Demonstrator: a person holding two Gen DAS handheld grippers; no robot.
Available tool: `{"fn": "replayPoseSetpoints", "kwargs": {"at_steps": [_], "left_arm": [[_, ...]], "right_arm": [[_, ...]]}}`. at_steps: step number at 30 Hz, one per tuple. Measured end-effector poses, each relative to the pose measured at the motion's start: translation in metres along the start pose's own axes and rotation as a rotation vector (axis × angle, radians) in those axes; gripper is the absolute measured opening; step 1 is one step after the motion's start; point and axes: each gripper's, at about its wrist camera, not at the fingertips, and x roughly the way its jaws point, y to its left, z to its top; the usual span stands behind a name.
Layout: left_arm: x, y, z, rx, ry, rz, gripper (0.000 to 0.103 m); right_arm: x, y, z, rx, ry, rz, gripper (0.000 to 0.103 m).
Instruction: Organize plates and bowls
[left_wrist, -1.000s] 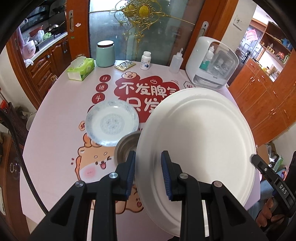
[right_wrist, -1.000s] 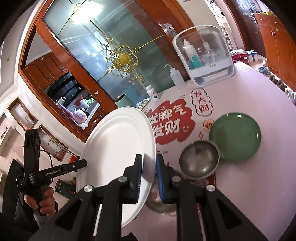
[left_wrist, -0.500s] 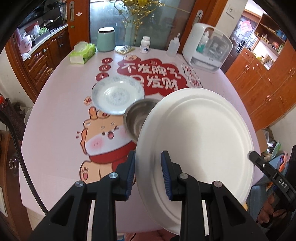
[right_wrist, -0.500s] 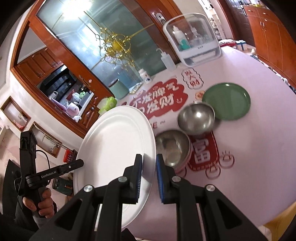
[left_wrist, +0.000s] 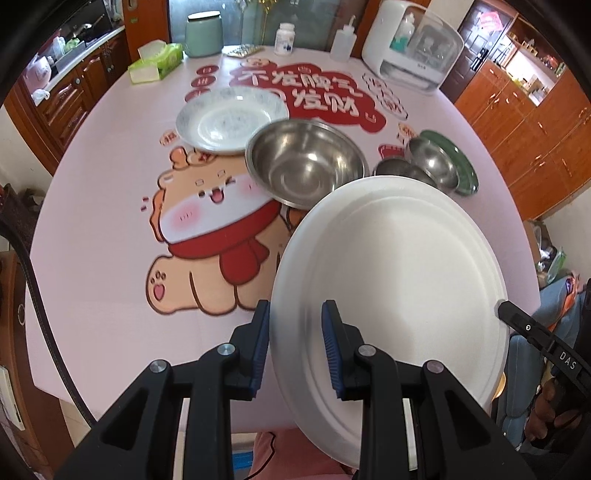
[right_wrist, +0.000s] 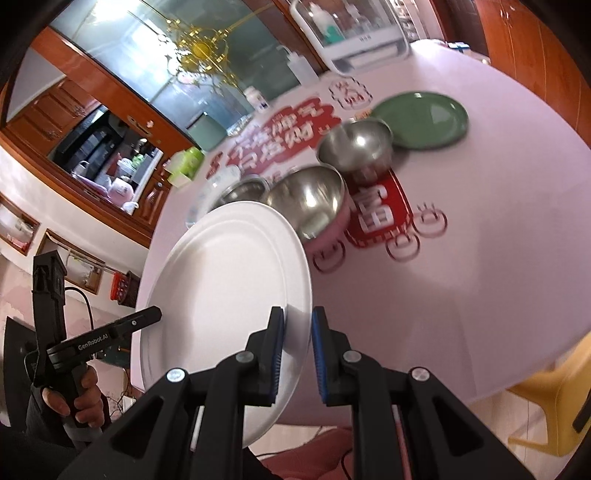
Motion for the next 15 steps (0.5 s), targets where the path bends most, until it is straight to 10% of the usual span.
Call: {"fn": "replayPoseSetpoints", "kwargs": {"at_steps": [15], "left_arm": [[0.048,-0.014,-0.018,0.070,0.102,0.022,0.025]], "right_arm": [[0.027,-0.036,-0.028,0.083,0.085,-0.055,0.015]]}}
